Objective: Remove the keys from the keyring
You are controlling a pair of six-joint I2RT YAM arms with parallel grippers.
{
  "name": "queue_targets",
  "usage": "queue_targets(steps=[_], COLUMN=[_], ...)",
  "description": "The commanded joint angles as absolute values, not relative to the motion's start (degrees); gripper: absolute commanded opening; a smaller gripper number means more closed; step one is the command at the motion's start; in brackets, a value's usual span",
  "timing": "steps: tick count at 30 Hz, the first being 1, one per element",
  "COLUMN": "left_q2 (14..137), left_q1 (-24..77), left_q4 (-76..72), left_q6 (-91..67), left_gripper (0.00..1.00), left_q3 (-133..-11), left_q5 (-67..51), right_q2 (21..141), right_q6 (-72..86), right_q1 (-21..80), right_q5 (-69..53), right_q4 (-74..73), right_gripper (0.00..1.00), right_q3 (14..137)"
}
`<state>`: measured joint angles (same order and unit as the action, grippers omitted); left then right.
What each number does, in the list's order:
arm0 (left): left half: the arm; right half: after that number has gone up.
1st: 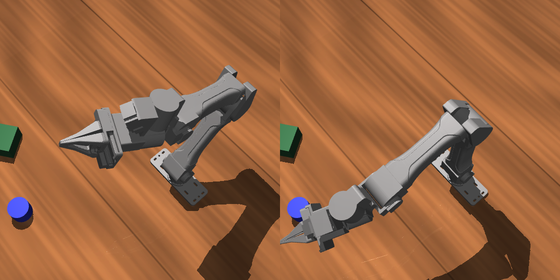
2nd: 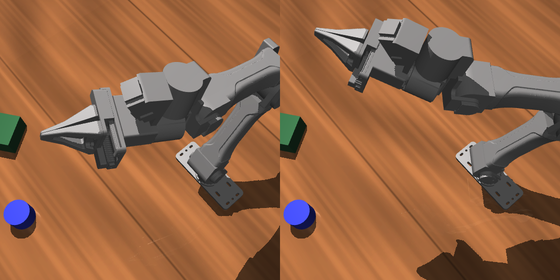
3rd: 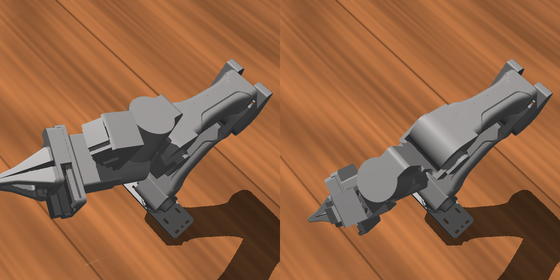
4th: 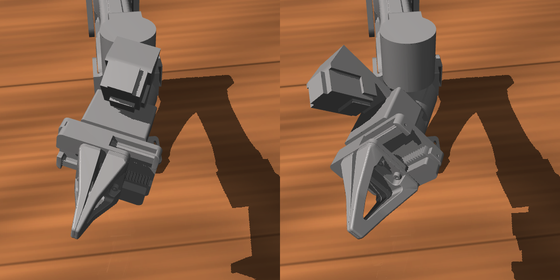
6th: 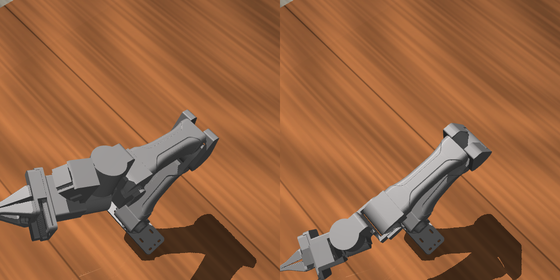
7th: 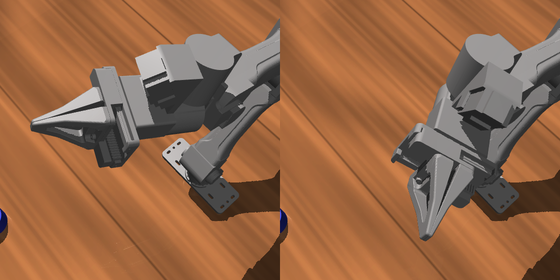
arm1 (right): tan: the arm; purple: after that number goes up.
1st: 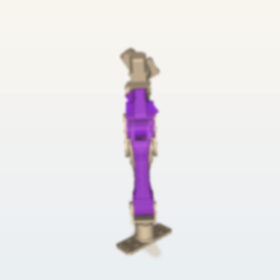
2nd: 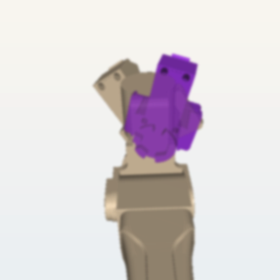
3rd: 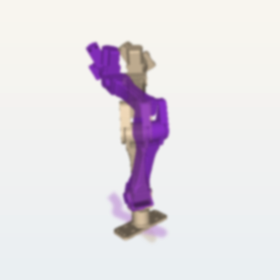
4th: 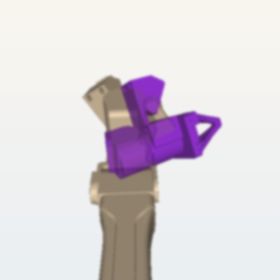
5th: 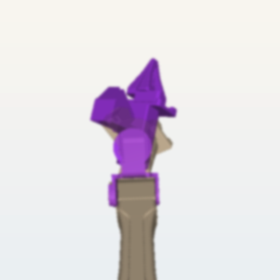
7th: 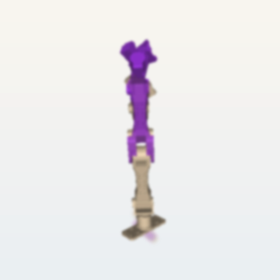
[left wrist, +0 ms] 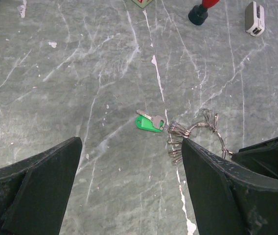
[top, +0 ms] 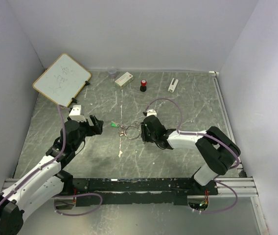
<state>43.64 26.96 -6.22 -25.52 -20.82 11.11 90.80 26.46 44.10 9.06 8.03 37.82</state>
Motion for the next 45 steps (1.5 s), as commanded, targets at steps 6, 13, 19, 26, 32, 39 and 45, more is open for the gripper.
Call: queue_targets(steps=[6, 13, 19, 26, 32, 39, 45], left_q2=[42.0, 42.7, 47.3, 53.0, 54.2, 52.9, 54.1], left_q1=[27.2, 27.2, 27.2, 27.1, 27.2, 27.1, 27.1], left_q4=[-6.3, -8.0, -10.8, -15.2, -21.9, -33.6, -40.9], left_q6=[-25.4, -25.1, -22.7, -17.7, -14.7, -12.7, -13.0], left_gripper=[0.94, 0.94, 0.94, 0.94, 0.95, 0.57, 0.66], left_q3=[-21.2, -21.0, -24.4, -29.2, -29.2, -26.4, -24.6], left_q5=[11.3, 10.3, 6.0, -5.3, -16.2, -24.6, -33.7], right_q2=[95.3, 91.6, 84.6, 81.8, 80.4, 78.9, 78.1], right_q6=[26.6, 26.3, 24.1, 21.0, 20.9, 21.8, 22.0], right_q1=[44.6, 45.0, 45.2, 45.4, 45.6, 45.7, 45.8], right_q5=[7.4, 9.3, 3.2, -5.8, -8.0, -7.6, -7.4], right_q4=[1.6, -2.4, -10.6, -24.7, -26.3, -25.2, -25.0], right_gripper=[0.04, 0.0, 0.0, 0.0, 0.0, 0.0, 0.0], right_q3=[37.5, 38.5, 47.3, 66.9, 70.9, 70.5, 71.3])
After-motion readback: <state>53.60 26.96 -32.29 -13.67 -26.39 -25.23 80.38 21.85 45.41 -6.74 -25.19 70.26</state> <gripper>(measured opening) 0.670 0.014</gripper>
